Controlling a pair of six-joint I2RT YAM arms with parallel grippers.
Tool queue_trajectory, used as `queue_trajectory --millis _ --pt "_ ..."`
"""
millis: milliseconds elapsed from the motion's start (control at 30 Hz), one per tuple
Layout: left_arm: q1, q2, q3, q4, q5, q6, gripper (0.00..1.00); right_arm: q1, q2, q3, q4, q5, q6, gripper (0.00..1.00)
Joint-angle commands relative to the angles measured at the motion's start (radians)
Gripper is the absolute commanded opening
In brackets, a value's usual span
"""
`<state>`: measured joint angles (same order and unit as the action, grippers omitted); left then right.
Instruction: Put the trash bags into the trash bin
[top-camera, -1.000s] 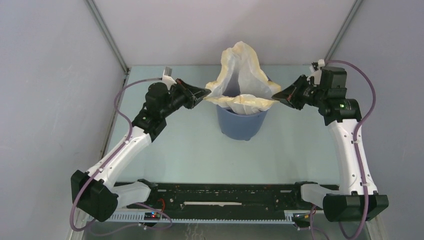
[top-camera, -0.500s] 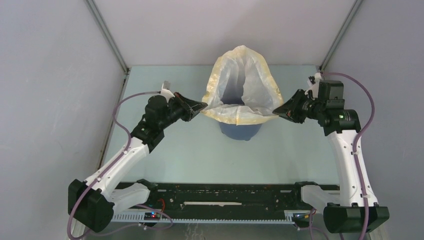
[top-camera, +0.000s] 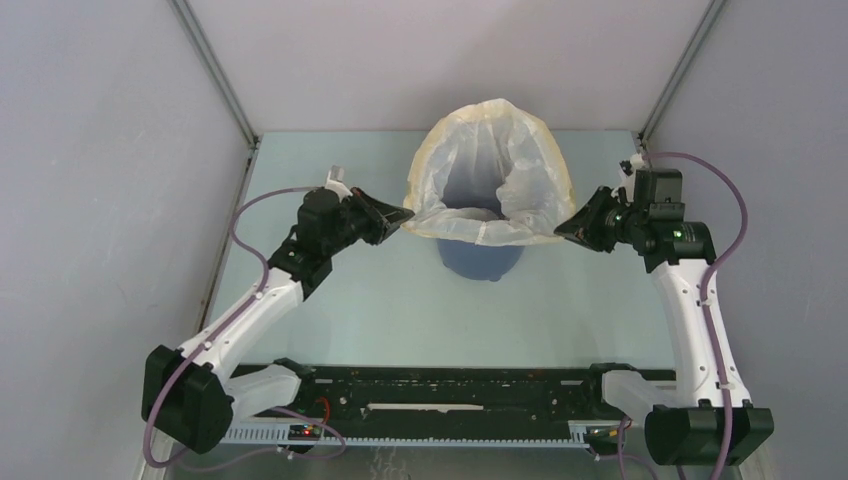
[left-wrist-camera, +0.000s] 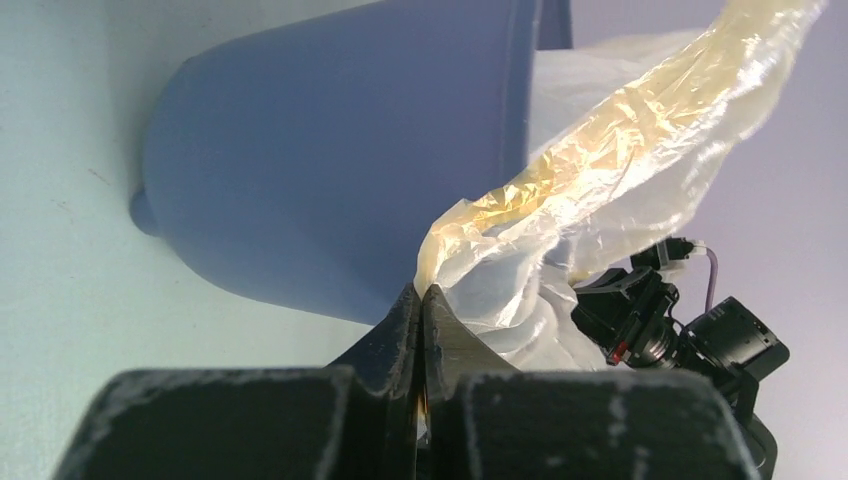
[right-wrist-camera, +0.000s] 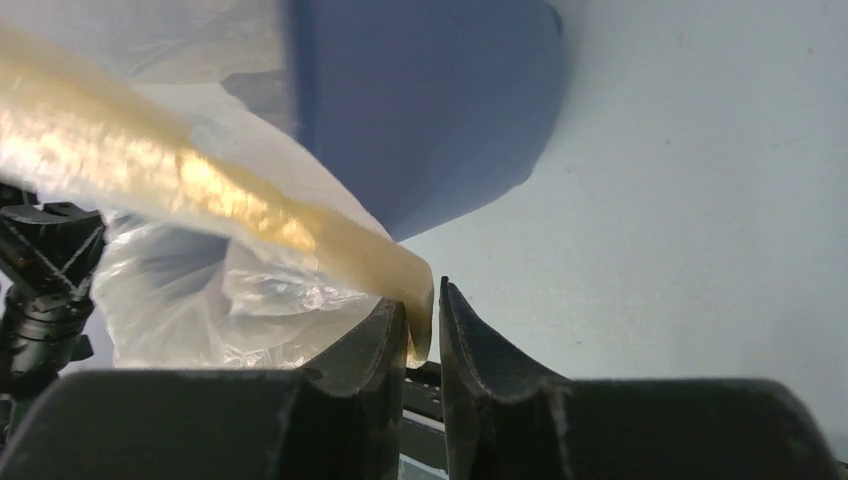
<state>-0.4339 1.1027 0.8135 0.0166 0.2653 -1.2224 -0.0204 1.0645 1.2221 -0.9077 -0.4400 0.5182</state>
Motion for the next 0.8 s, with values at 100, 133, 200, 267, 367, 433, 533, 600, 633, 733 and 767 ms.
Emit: queue_trajectory --millis 100,133,200,267,367,433,533,600,633,733,767 --pt "0.041 0.043 0.019 -0.053 0.072 0.108 0.19 -0.031 0.039 -0.018 0.043 -0.056 -0.059 0.28" --pt "0.044 0.024 0.022 -0.064 0.067 0.131 0.24 -0.033 0.028 -0.011 0.038 -0.067 -0.059 0.36" --pt "0.058 -0.019 0.025 -0.086 0.065 0.175 0.36 -0.037 -0.006 -0.004 0.032 -0.076 -0.059 0.47" --pt "0.079 -0.052 0.027 -0.109 0.079 0.204 0.49 -0.046 -0.030 0.006 0.018 -0.088 -0.066 0.56" --pt "0.113 -0.086 0.042 -0.130 0.116 0.235 0.64 -0.061 -0.025 0.065 -0.032 -0.110 -0.083 0.63" --pt "0.128 -0.100 0.069 -0.131 0.137 0.268 0.73 -0.061 -0.018 0.122 -0.058 -0.117 -0.101 0.68" --pt "0.136 -0.096 0.144 -0.142 0.134 0.363 0.84 -0.060 -0.003 0.221 -0.069 -0.115 -0.140 0.77" --pt "0.139 -0.068 0.209 -0.170 0.114 0.437 0.90 -0.049 0.026 0.284 -0.063 -0.088 -0.165 0.80" --pt "0.146 -0.042 0.244 -0.186 0.106 0.468 0.91 -0.040 0.048 0.319 -0.054 -0.072 -0.182 0.80" --pt "0.153 0.058 0.361 -0.202 0.125 0.528 0.95 -0.004 0.130 0.406 -0.016 -0.020 -0.232 0.81" --pt "0.155 0.097 0.398 -0.185 0.152 0.539 0.96 0.000 0.174 0.451 -0.018 -0.021 -0.241 0.81"
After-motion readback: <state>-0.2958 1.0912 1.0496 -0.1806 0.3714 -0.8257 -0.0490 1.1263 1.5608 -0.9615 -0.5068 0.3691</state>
